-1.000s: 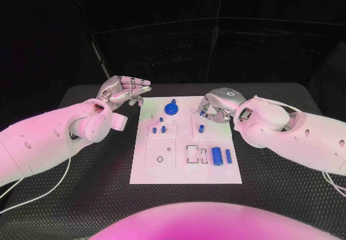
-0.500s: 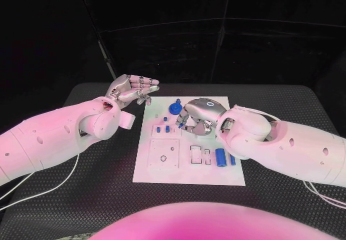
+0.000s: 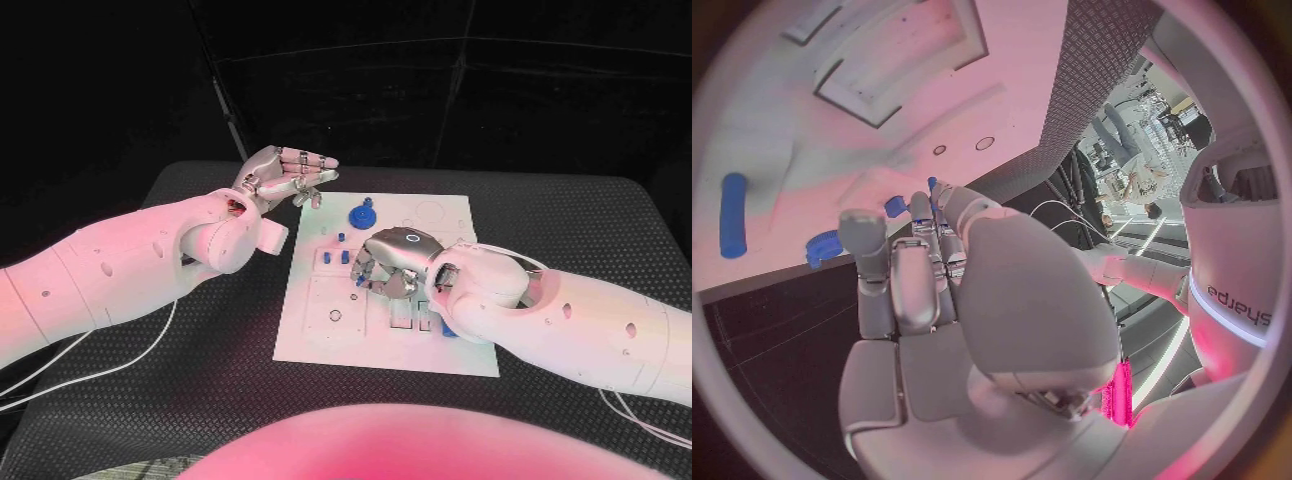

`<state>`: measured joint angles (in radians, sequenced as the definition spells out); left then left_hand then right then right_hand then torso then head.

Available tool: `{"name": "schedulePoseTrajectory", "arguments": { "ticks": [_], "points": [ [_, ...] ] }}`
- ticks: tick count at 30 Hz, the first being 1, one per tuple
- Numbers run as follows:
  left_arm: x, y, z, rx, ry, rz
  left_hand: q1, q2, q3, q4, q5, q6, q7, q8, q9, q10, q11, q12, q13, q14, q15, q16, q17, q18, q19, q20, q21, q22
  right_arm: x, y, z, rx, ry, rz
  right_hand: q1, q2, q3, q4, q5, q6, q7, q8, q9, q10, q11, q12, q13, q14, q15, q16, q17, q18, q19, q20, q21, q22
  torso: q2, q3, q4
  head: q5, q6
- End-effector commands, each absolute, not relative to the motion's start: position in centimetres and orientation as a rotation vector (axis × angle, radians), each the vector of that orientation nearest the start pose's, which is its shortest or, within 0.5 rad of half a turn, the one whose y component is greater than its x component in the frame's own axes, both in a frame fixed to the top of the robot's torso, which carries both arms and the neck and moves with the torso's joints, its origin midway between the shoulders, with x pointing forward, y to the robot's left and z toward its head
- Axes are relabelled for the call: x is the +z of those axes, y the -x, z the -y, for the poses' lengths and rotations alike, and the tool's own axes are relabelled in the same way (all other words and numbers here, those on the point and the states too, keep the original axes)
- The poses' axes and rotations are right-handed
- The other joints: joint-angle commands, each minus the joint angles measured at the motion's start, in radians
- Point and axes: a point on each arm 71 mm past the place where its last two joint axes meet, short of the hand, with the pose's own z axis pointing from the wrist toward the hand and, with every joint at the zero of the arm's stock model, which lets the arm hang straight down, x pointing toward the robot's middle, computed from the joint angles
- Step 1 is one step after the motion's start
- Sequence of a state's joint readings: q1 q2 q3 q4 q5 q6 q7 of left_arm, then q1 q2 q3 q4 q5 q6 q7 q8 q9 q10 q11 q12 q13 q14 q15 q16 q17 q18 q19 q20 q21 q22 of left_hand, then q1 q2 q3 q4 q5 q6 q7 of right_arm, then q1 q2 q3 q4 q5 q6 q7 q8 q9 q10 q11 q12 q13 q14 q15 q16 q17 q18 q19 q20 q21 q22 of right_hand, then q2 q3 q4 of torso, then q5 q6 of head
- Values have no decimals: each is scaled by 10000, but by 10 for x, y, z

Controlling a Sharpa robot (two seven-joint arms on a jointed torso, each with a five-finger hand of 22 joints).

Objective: Assemble the parts on the task board

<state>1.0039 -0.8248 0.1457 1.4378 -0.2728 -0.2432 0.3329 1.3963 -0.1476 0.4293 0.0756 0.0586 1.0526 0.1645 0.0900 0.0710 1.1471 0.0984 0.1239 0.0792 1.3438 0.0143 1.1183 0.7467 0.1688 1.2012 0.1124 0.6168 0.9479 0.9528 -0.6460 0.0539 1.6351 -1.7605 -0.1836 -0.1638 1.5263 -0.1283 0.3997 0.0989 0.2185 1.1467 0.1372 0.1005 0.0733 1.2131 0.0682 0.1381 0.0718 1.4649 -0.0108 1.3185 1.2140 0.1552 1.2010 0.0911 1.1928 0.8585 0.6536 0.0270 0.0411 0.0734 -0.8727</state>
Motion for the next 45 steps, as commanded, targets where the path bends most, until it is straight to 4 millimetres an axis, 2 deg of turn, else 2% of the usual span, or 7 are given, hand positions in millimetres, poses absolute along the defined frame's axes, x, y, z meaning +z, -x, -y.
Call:
{"name": "schedulePoseTrajectory", "arguments": {
  "ticks": [1,9,19,28,45],
  "points": [
    [-212,-490,-221,-15054,9912,-14829,56,14,-51,-30,-10,-3,33,38,-12,-63,12,55,-15,-83,-11,-30,-9,106,-76,23,-30,-8,-246,-405,67,8128,5099,-17394,-107,26,67,6,-57,66,-4,-25,7,63,-6,-35,-13,490,-41,21,-9,-181,-4,-11,-2,-12,2,18,-2,33,1],
    [-212,-491,-220,-15089,9910,-14852,56,14,-51,-30,-10,-3,33,38,-12,-63,12,55,-15,-83,-11,-30,-9,106,-76,23,-30,-8,-250,-405,63,8076,5233,-17457,-107,26,67,6,-57,66,-4,-25,7,63,-6,-35,-13,490,-41,21,-9,-181,-4,-11,-2,-12,3,17,-15,105,1],
    [-213,-491,-218,-15112,9931,-14941,56,15,-55,-32,-11,-4,35,42,-12,-67,15,65,-15,-88,-8,-36,-21,108,-82,25,-54,-23,-258,-401,59,8088,5449,-17667,-124,27,72,2,-54,69,-4,-25,8,66,-6,-38,-12,489,-39,21,-13,-180,-9,-9,-3,-15,1,13,-2,129,1],
    [-213,-491,-219,-15092,9948,-14970,56,15,-55,-32,-11,-4,35,42,-12,-67,15,65,-15,-88,-8,-36,-21,108,-82,25,-54,-23,-262,-400,59,8032,5558,-17816,-160,28,80,-7,-50,79,-6,-24,9,77,-8,-42,-10,487,-38,23,-17,-179,-16,-7,-3,-16,-4,11,-14,174,1],
    [-214,-492,-218,-15121,9948,-15001,56,15,-55,-32,-11,-4,35,42,-12,-67,15,65,-15,-88,-8,-36,-21,108,-82,25,-54,-23,-265,-402,55,7603,5727,-17850,-251,18,81,-18,-63,91,-11,-25,12,92,-9,-55,-7,481,-37,20,-38,-173,-41,-2,-15,-41,11,16,-17,161,1]
  ]
}}
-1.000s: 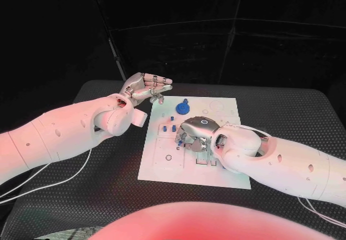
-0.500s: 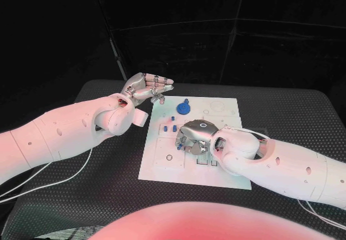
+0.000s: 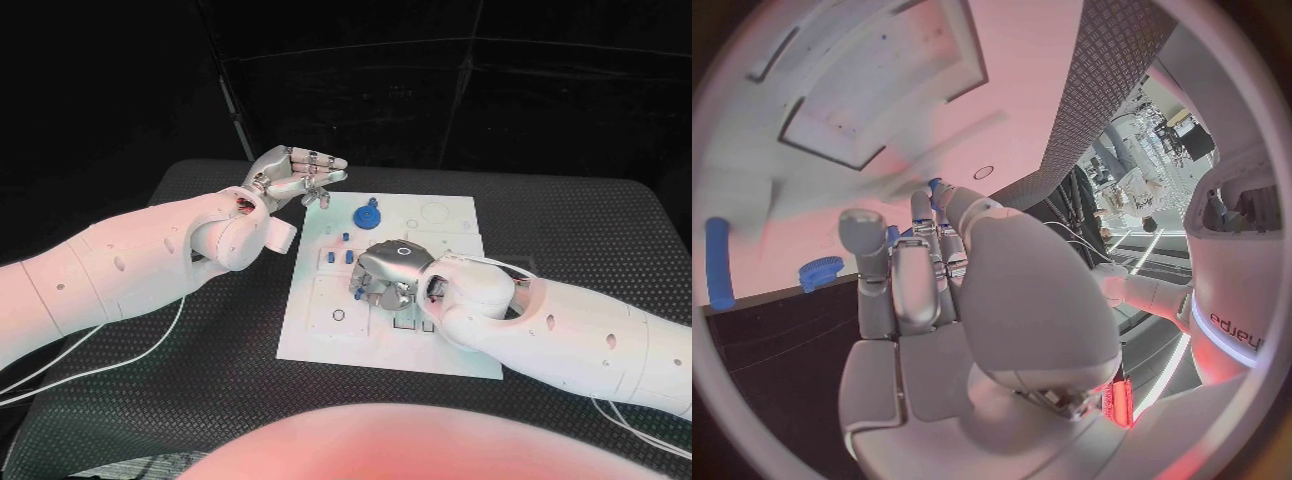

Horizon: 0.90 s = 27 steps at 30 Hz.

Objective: Assemble the parts on the task board

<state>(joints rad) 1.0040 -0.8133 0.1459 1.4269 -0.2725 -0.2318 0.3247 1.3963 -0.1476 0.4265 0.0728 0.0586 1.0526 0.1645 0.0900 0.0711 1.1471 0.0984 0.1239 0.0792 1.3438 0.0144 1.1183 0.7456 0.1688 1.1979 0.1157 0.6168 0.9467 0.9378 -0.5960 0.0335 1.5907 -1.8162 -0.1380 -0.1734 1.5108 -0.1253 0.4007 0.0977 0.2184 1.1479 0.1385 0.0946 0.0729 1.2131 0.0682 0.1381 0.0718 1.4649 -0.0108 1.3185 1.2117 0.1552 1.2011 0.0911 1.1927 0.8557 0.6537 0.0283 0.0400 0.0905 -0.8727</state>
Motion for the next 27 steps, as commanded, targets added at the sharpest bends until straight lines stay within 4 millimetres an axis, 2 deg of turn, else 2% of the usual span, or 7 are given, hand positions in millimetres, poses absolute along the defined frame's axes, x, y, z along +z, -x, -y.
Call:
{"name": "schedulePoseTrajectory", "arguments": {
  "ticks": [1,13,17,20,23,27],
  "points": [
    [-214,-492,-218,-15125,9948,-15006,56,15,-27,-4,-11,-4,36,42,-14,-67,15,65,-15,-88,-8,-37,-11,108,-49,-9,-54,-11,-265,-401,55,7586,5754,-17868,-105,-14,70,-6,-65,80,-24,34,16,94,-9,-57,-7,480,-37,18,-20,-173,-44,-2,-15,-16,9,2,-3,-13,1],
    [-214,-492,-218,-15156,9948,-15056,56,15,-27,-4,-11,-4,36,42,-14,-67,15,65,-15,-88,-8,-37,-11,108,-49,-9,-54,-11,-269,-399,52,7481,5934,-18037,-299,-82,44,-16,-69,1,-5,-25,-3,25,15,-131,-20,465,-19,6,-65,-162,-100,11,-55,-82,-5,1,-1,-7,1],
    [-214,-492,-218,-15158,9951,-15069,56,15,-27,-4,-11,-4,36,42,-14,-67,15,65,-15,-88,-8,-37,-11,108,-49,-9,-54,-11,-269,-400,52,7487,5932,-18052,-785,-333,-130,120,72,-447,182,-281,-78,-513,205,-445,-88,443,142,-3,-122,-139,-254,116,-208,-317,-4,-2,-3,-10,1],
    [-214,-492,-218,-15154,9955,-15079,56,15,-27,-4,-11,-4,36,42,-14,-67,15,65,-15,-88,-8,-37,-11,108,-49,-9,-54,-11,-268,-400,53,7539,5798,-17902,-1062,-513,-373,161,-92,-1043,239,-343,-101,-1093,337,-644,-87,386,262,-62,-248,-36,-600,241,-573,-877,-1,1,-4,-15,1],
    [-214,-492,-218,-15156,9959,-15098,56,20,-33,-7,-10,-15,41,43,-16,-81,20,75,-16,-101,-4,-57,-47,112,-59,-5,-92,-35,-266,-401,53,7655,5568,-17596,-1101,-497,-604,71,-51,-1483,275,-315,-80,-1605,414,-633,-65,244,326,-257,-559,50,-886,329,-903,-1333,-4,1,-5,-28,1],
    [-214,-492,-218,-15164,9961,-15116,56,20,-33,-7,-10,-15,41,43,-16,-81,20,75,-16,-101,-4,-57,-47,112,-59,-5,-92,-35,-262,-401,55,7879,5303,-17141,-1088,-460,-756,-3,36,-1593,293,-302,-65,-1857,447,-552,-55,170,351,-348,-725,96,-1038,362,-1093,-1601,-3,9,-2,-23,1]
  ]
}}
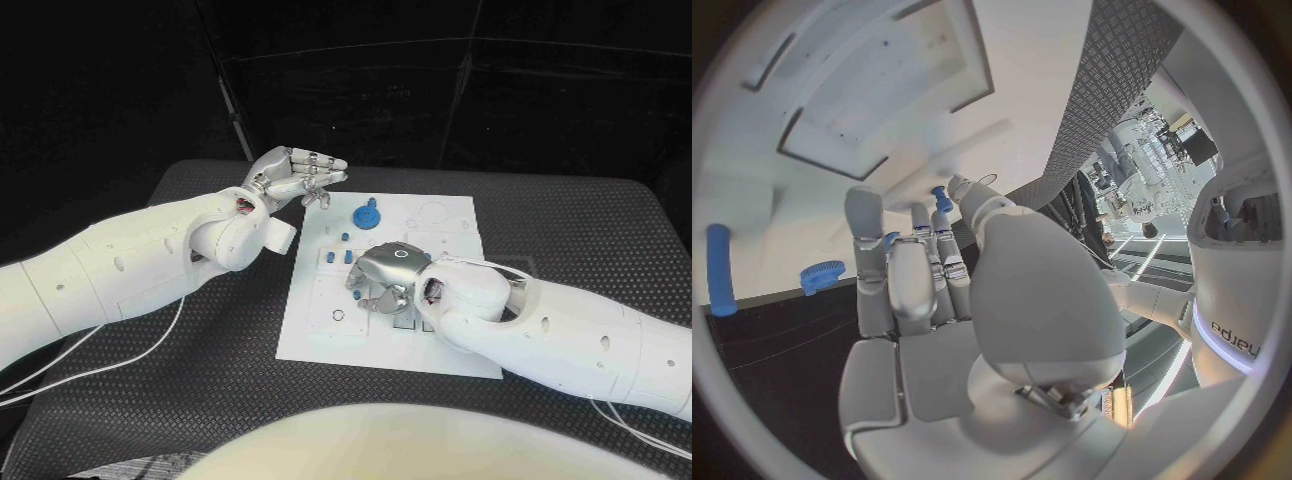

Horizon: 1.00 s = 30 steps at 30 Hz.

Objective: Assemble the parts on the task board

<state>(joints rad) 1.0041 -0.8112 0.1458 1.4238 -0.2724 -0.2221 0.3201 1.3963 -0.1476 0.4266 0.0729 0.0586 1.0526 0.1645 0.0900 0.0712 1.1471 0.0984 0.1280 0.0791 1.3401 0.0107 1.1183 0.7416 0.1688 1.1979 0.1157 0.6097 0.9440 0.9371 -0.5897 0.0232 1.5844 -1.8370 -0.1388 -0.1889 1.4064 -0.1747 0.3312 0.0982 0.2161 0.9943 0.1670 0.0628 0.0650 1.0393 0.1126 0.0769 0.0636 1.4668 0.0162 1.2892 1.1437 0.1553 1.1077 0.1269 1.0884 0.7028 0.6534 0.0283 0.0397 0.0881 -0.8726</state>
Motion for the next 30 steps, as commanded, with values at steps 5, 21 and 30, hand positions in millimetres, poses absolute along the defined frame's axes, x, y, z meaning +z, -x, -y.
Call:
{"name": "schedulePoseTrajectory", "arguments": {
  "ticks": [5,21,30],
  "points": [
    [-215,-492,-218,-15174,9961,-15143,56,20,-33,-7,-10,-15,41,43,-17,-81,20,34,-15,-65,33,-57,-7,112,-59,-5,-22,-8,-256,-397,64,8193,5000,-16610,-42,57,-108,-27,99,-30,26,39,26,-156,13,116,36,137,89,-66,-78,95,-98,12,-57,-70,-4,9,-1,-3,0],
    [-216,-493,-222,-15100,9986,-15142,56,20,-33,-7,-10,-15,41,43,-17,-81,20,34,-15,-65,33,-57,-7,112,-59,-5,-22,-8,-212,-400,120,8709,2542,-15960,-183,23,-493,-9,184,-65,25,23,25,-254,7,429,54,85,91,-139,-267,121,-136,26,-187,-238,-15,5,-19,-298,0],
    [-216,-493,-223,-15077,9994,-15150,56,29,-35,-8,-10,-20,43,45,-17,-88,22,42,-15,-69,35,-61,-15,113,-63,-2,-41,-19,-203,-419,162,7233,1907,-16794,-123,102,-1186,11,114,-411,-104,5,15,-850,28,674,41,-7,111,-268,-556,157,-247,38,-443,-540,-2,-14,-10,-649,0]
  ]
}}
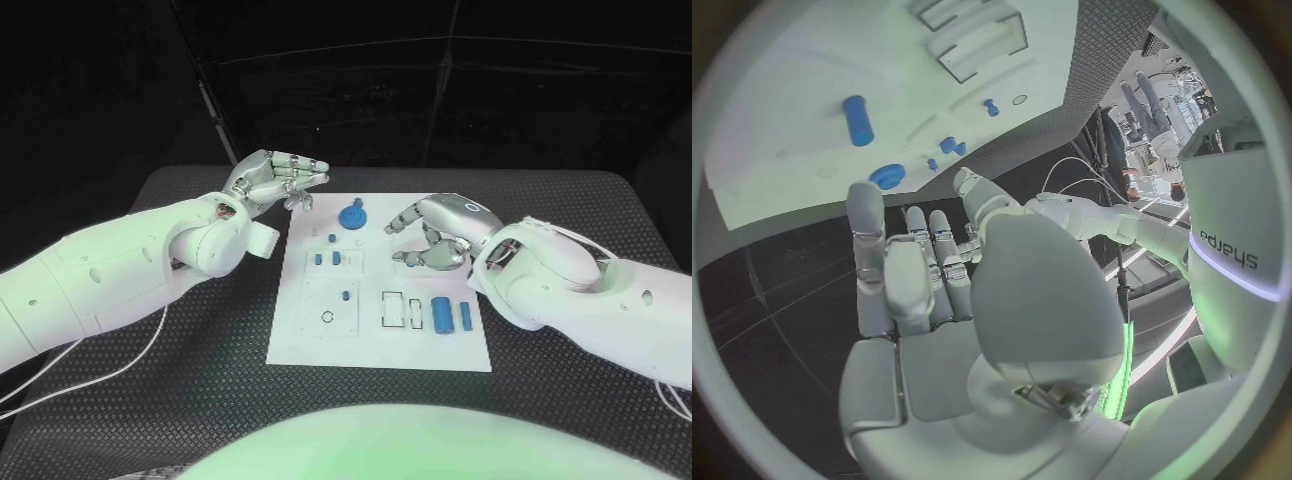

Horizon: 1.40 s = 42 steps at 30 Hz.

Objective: Assemble the parts on the task board

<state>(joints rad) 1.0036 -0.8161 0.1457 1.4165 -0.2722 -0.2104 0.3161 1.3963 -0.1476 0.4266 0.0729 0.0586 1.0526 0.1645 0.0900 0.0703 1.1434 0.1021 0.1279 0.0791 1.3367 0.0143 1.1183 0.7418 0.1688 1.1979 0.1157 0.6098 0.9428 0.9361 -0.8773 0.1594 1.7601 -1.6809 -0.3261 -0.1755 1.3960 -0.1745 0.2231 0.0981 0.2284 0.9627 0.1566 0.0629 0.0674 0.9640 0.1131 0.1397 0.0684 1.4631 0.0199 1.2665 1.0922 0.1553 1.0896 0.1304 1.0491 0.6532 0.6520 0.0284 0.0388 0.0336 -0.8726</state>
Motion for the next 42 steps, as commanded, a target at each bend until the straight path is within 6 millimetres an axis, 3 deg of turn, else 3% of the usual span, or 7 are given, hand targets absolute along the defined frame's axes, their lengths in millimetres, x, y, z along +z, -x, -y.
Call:
{"name": "schedulePoseTrajectory", "arguments": {
  "ticks": [1,5,11,15,20,29,42],
  "points": [
    [-216,-492,-223,-15076,9994,-15149,55,29,-35,-8,-10,-20,43,45,-8,-50,-15,42,-15,-35,-1,-61,-17,113,-63,-2,-41,-8,-204,-420,164,7079,1909,-16896,0,119,-239,33,-61,-127,-24,8,-6,-174,32,91,-6,12,87,-64,-88,166,-89,10,-96,-98,15,-16,-13,-146,0],
    [-216,-492,-223,-15096,9985,-15157,55,29,-35,-8,-10,-20,43,45,-8,-50,-15,42,-15,-35,-1,-61,-17,113,-63,-2,-41,-8,-207,-423,173,6512,1985,-17324,232,257,-1100,282,-443,-463,-101,11,-6,-595,98,383,3,-71,134,-201,-382,209,-191,61,-358,-416,24,2,-27,-322,0],
    [-216,-492,-223,-15109,9982,-15170,55,29,-35,-8,-10,-20,43,45,-8,-50,-15,42,-15,-35,-1,-61,-17,113,-63,-2,-41,-8,-211,-425,173,5744,2595,-17586,445,386,-1510,519,-460,-401,-46,58,26,-650,68,728,23,-73,117,-207,-469,217,-167,56,-447,-510,27,6,-63,-468,0],
    [-216,-492,-223,-15115,9980,-15173,55,29,-35,-8,-10,-20,43,45,-8,-50,-15,42,-15,-35,-1,-61,-17,113,-63,-2,-41,-8,-214,-427,173,5367,2821,-17700,519,435,-1537,546,-408,-372,-51,55,27,-650,59,802,23,-69,107,-205,-484,215,-147,48,-449,-507,34,-9,-46,-521,0],
    [-216,-492,-222,-15132,9977,-15181,55,29,-35,-8,-10,-20,43,45,-8,-50,-15,42,-15,-35,-1,-61,-17,113,-63,-2,-41,-8,-218,-430,170,5090,3018,-17914,713,630,-1515,550,-349,-220,-21,81,39,-412,-24,1093,44,9,43,-111,-397,187,22,-4,-336,-333,33,8,-15,-563,0],
    [-216,-493,-222,-15129,9980,-15183,51,35,-40,-6,-10,-15,40,52,-7,-46,-17,56,-13,-34,0,-58,-13,109,-53,0,-27,2,-222,-432,165,5101,3349,-18134,1062,1059,-1087,530,-556,397,-47,207,61,652,-211,1441,-41,249,-134,227,36,-4,754,-176,414,740,26,4,-56,-556,0],
    [-216,-493,-222,-15143,9981,-15199,51,35,-40,-6,-10,-15,40,52,-7,-46,-17,56,-13,-34,0,-58,-13,109,-53,0,-27,2,-228,-437,161,5066,3414,-18288,1179,1064,-620,641,-605,639,-84,154,25,1264,-298,1137,-63,330,-205,423,274,-63,937,-248,688,1102,35,4,-41,-544,0]
  ]
}}
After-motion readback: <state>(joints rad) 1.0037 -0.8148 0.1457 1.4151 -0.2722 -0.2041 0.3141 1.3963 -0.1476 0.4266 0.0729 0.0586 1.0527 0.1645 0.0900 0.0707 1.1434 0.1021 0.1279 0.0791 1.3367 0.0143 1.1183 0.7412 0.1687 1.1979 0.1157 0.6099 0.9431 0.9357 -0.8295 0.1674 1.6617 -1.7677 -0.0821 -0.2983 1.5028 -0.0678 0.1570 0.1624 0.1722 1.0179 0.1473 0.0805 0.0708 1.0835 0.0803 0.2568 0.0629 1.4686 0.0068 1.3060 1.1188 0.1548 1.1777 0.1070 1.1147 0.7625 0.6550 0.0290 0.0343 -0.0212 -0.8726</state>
